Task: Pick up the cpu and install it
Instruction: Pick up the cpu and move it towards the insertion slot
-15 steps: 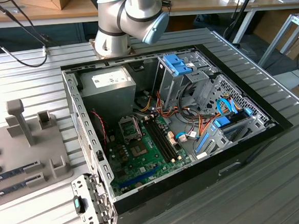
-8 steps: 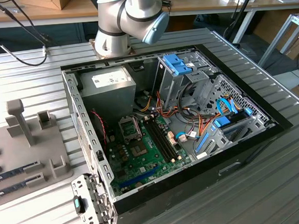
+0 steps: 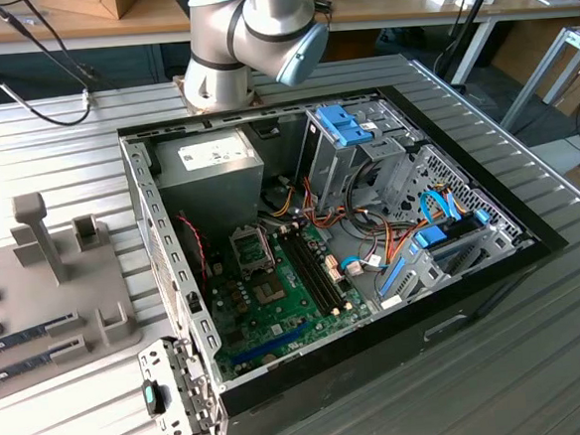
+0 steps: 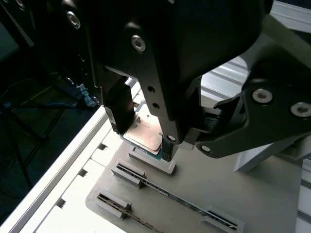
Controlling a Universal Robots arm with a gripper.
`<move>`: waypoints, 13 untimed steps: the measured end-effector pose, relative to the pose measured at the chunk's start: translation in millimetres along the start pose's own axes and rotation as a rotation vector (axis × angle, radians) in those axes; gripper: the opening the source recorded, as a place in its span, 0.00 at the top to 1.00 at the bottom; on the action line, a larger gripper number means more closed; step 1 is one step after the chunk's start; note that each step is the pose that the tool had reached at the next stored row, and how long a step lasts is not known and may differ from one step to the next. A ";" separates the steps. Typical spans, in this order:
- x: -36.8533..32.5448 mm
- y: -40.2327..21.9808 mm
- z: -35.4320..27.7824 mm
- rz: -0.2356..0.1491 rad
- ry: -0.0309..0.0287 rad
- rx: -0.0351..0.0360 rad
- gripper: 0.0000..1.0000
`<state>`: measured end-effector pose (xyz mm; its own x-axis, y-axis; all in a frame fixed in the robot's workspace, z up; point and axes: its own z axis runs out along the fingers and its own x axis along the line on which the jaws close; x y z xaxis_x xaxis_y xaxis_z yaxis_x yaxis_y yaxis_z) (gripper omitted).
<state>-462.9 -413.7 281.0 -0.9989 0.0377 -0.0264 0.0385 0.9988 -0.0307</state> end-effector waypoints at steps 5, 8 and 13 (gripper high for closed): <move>-0.7 -0.1 -3.7 0.000 0.0009 -0.0045 0.53; -1.1 -0.2 -6.7 0.000 0.0016 -0.0086 0.53; -1.9 -0.3 -10.8 0.000 0.0026 -0.0147 0.53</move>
<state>-461.3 -413.7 291.9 -0.9990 0.0381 -0.0238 0.0384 0.9991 -0.0160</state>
